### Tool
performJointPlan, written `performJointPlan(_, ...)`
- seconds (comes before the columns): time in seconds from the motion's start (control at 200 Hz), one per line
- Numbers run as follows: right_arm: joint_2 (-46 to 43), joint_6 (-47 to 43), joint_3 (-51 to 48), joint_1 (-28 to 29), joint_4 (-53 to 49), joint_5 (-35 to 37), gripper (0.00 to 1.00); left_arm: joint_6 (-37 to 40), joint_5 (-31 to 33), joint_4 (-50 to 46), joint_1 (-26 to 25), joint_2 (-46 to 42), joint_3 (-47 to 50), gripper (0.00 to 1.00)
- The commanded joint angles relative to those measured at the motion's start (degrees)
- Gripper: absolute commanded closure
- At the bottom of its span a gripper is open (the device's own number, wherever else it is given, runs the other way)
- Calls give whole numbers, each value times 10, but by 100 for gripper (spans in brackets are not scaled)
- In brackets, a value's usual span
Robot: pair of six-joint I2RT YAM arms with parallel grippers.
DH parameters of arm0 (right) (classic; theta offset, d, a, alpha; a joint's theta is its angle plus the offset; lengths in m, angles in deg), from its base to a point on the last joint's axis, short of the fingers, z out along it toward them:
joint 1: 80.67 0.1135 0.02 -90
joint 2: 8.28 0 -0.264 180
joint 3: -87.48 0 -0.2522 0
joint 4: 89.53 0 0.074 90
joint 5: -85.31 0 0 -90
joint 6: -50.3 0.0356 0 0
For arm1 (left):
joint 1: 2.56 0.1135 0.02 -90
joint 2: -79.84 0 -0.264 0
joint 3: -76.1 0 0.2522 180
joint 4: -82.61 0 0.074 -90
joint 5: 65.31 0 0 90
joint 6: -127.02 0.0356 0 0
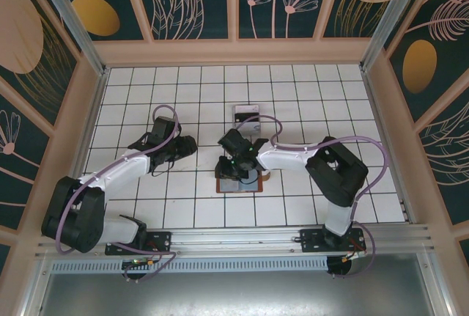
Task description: Take the credit cards out of the card holder
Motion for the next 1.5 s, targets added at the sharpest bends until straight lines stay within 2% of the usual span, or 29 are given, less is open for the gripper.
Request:
performJointPlan(0.0, 12, 12, 10, 7, -6, 7, 71, 6, -4, 6, 3, -11, 6, 54)
performJointPlan(0.45, 22, 13, 33, 15, -113, 75, 65, 7, -7, 4, 3, -12, 9, 54)
performJointPlan(1.086, 58, 25, 147, 52, -320, 239, 57, 18, -38, 11, 3, 10, -3, 54)
performJointPlan(1.491, 49, 25, 166, 53, -390, 300, 51, 22, -65, 12, 3, 30, -18, 54)
